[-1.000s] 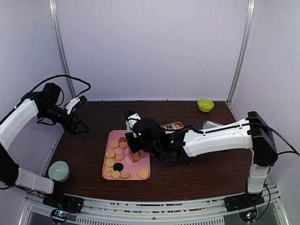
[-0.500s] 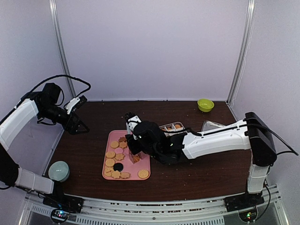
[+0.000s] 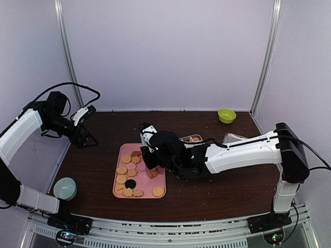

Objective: Pack the cookies
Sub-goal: Pick up the fake cookies from the plate, then place the fake cookies in the empty pocket of the box.

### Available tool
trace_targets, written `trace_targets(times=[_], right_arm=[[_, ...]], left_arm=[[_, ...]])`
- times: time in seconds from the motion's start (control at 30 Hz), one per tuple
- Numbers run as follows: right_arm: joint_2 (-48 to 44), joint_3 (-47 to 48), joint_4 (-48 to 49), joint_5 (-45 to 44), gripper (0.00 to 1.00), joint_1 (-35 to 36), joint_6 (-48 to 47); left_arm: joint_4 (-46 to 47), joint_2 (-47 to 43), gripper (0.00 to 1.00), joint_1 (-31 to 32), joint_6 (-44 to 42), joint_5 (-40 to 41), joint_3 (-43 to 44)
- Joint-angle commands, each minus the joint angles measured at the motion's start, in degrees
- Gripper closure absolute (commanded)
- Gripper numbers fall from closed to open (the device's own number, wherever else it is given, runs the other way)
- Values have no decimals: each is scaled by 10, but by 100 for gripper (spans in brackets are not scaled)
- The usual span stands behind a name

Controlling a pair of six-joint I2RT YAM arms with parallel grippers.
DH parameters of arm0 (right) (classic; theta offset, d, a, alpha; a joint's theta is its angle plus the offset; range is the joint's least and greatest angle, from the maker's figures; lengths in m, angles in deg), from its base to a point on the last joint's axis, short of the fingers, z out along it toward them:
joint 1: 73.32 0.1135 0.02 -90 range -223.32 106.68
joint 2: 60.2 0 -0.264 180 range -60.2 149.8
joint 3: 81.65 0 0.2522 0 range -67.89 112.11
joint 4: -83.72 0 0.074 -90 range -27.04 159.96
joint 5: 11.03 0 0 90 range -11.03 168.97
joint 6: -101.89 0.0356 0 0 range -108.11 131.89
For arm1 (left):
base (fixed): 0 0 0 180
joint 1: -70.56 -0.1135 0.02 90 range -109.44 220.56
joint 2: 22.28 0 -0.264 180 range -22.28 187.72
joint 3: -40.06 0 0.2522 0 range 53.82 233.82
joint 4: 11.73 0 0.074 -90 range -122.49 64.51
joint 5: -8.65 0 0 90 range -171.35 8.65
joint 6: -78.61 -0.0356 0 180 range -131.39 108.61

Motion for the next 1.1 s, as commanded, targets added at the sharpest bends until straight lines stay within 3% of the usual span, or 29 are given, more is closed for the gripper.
trace_targets(times=[0.0,0.2,0.47,0.8,1.07], right_arm=[[-81,26,4,-16,79,-14,-27],[-163,-12,-8,-37,79,-58,-49],[-247,-114,-30,-59,79,-174,-51],[-248,-154,-21,-47,78,-224,-41],[-228,-131,-28,-52,78,-243,-54]], left_arm=[[0,-10,2,-1,-10,-8,11],[0,-11,2,0,-9,-8,13],[0,-11,2,-1,-12,-14,5],[-4,8,2,3,-19,-47,-5],[29,103,3,100,-4,-27,39]])
